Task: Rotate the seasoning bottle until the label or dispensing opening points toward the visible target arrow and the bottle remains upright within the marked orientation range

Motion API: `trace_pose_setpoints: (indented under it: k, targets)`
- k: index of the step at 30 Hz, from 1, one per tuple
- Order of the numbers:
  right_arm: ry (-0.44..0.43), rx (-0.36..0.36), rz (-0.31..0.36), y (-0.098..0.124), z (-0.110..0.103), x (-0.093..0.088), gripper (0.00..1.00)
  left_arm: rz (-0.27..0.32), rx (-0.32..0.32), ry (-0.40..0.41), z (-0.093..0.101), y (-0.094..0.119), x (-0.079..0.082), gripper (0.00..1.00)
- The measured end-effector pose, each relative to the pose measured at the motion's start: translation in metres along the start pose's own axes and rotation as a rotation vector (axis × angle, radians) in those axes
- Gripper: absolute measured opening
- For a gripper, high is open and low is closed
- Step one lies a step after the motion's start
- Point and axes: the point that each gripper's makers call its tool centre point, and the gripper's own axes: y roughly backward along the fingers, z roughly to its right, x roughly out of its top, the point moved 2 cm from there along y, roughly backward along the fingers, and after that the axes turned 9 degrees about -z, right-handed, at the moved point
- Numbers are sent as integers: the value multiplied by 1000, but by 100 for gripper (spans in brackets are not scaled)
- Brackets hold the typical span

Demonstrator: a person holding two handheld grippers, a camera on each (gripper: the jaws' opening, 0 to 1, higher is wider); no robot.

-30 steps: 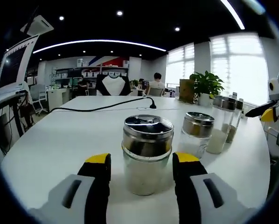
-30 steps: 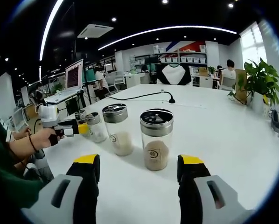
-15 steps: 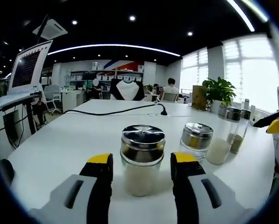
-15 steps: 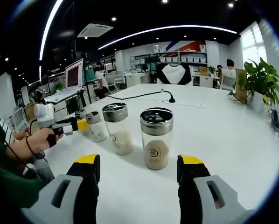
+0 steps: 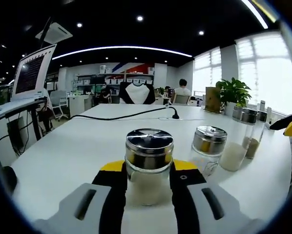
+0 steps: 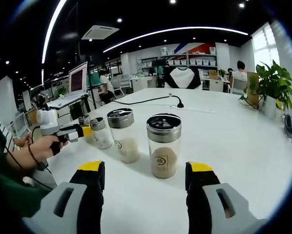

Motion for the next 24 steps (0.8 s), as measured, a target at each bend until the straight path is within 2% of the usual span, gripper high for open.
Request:
trace_pose_setpoints:
  k: [14,24]
  targets:
    - [-1,6,-7,-2,0,-2,67,-3,-16,-22,-1,1,0,35]
    - [-5,5,-12,-2,0,-3,67,-12,-70,-43,-2,2,0,35]
